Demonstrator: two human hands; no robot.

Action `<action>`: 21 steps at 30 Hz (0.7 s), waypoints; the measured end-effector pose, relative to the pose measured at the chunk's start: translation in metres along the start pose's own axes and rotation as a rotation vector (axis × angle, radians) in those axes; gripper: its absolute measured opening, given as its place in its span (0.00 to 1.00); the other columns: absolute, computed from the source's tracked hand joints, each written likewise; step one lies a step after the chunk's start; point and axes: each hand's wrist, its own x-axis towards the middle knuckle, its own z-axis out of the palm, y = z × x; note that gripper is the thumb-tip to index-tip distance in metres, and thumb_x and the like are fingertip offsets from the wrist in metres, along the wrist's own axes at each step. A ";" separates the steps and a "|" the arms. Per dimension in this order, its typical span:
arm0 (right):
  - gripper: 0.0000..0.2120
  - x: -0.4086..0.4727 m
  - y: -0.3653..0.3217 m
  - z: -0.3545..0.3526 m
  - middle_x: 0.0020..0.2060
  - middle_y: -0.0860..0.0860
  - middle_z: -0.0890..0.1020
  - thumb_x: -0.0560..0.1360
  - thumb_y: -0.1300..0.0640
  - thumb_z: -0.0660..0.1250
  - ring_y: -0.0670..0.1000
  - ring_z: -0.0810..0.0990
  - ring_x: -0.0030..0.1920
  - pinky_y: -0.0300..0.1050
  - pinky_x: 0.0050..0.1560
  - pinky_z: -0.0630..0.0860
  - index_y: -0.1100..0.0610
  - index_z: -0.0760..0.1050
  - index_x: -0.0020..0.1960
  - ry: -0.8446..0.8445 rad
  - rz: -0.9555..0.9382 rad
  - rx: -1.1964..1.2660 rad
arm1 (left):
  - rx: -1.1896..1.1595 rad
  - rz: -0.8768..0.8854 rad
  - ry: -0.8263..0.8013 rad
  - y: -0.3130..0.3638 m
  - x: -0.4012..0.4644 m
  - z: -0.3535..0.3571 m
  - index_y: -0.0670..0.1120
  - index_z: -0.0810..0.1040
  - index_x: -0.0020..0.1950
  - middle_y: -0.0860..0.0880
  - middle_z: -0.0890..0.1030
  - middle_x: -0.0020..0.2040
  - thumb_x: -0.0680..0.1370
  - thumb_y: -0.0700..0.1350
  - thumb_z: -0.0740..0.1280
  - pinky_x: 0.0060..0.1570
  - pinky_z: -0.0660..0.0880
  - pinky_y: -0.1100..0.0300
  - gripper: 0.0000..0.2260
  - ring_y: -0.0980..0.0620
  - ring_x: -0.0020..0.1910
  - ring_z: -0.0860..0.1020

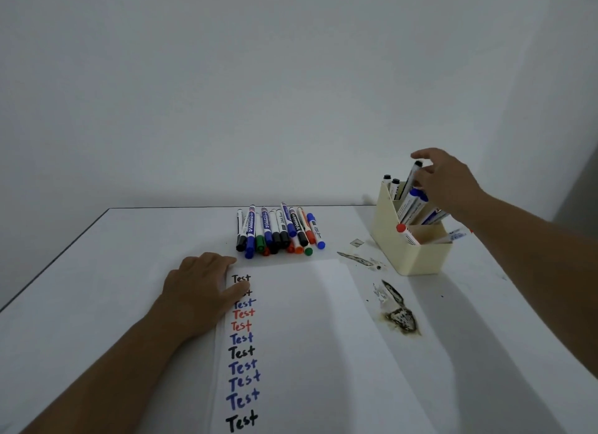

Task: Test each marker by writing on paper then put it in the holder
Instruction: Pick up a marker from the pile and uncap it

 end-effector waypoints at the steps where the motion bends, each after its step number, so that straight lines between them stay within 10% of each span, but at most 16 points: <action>1: 0.16 0.000 0.001 0.001 0.56 0.53 0.80 0.83 0.57 0.60 0.49 0.81 0.46 0.42 0.40 0.76 0.45 0.72 0.68 -0.030 0.025 -0.023 | 0.012 0.000 -0.003 0.000 0.000 0.000 0.57 0.66 0.74 0.56 0.69 0.70 0.75 0.72 0.55 0.67 0.64 0.51 0.32 0.52 0.70 0.65; 11: 0.18 -0.055 -0.051 0.027 0.63 0.41 0.78 0.80 0.59 0.63 0.49 0.75 0.61 0.42 0.61 0.68 0.46 0.74 0.67 0.174 -0.197 0.151 | 0.048 0.011 -0.013 0.004 0.002 0.002 0.58 0.67 0.73 0.56 0.68 0.70 0.78 0.68 0.56 0.68 0.61 0.51 0.27 0.53 0.70 0.65; 15: 0.15 -0.112 -0.083 0.074 0.58 0.38 0.81 0.79 0.60 0.66 0.36 0.77 0.60 0.35 0.60 0.72 0.46 0.77 0.64 -0.035 -0.171 0.460 | 0.053 0.015 -0.018 0.007 0.000 0.000 0.57 0.67 0.73 0.56 0.68 0.70 0.79 0.68 0.56 0.68 0.61 0.51 0.27 0.53 0.69 0.66; 21: 0.13 -0.161 -0.083 0.150 0.52 0.45 0.84 0.79 0.62 0.67 0.47 0.83 0.54 0.48 0.58 0.82 0.47 0.78 0.59 -0.294 0.161 0.752 | 0.023 0.004 -0.010 0.004 -0.003 -0.001 0.57 0.68 0.73 0.57 0.69 0.70 0.78 0.68 0.57 0.68 0.60 0.50 0.27 0.54 0.69 0.65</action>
